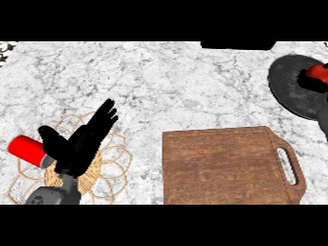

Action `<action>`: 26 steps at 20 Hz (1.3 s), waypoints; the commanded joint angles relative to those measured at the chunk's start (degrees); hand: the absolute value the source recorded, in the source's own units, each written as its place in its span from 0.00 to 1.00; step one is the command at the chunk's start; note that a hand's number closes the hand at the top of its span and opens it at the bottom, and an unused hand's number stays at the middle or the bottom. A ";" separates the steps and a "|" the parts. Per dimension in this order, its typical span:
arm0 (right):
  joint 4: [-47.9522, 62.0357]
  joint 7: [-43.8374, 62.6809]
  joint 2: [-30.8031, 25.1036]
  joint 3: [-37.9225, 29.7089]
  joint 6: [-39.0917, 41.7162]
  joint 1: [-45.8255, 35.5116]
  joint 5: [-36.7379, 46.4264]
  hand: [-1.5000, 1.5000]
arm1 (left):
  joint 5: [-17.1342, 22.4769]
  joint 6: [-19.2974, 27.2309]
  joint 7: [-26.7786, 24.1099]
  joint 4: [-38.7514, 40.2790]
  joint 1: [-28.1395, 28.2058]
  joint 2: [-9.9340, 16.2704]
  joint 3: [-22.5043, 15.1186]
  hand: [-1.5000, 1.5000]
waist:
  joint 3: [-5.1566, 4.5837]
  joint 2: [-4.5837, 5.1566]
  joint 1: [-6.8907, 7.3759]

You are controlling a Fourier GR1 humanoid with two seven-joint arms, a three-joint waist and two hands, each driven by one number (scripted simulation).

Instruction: Pick the tomato from the cutting board and place it in the pan

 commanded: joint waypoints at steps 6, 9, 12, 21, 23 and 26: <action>17.07 0.22 -8.12 -3.18 5.44 -1.93 -0.56 0.00 | 0.12 -1.00 -0.63 1.33 -0.98 -0.55 -0.35 0.50 | -0.04 1.30 2.27; 19.51 -1.30 -8.29 -3.81 9.63 -2.33 -1.90 0.00 | -1.14 0.02 -0.69 1.11 -2.16 -1.24 -1.03 0.50 | 0.15 1.10 2.09; 19.10 -4.35 -6.70 -5.64 9.36 -2.91 -4.11 0.00 | -1.72 0.04 -1.43 1.74 -2.35 -1.90 -1.73 0.50 | 0.28 1.23 2.16; 11.22 -23.94 -5.08 -20.48 15.67 -2.75 -22.14 0.00 | 0.50 -1.32 0.01 0.91 -1.10 0.31 0.87 0.50 | 0.40 0.32 0.25; 12.14 -26.39 -6.04 -23.14 19.54 -1.41 -25.23 0.00 | -0.18 0.03 0.05 0.66 -1.14 -0.68 0.55 0.50 | 0.35 0.32 0.12; 14.46 -27.87 -9.66 -25.39 28.45 0.13 -28.12 0.00 | -0.23 -0.35 -0.45 1.06 -0.48 -0.59 0.56 0.50 | 0.22 0.17 -0.17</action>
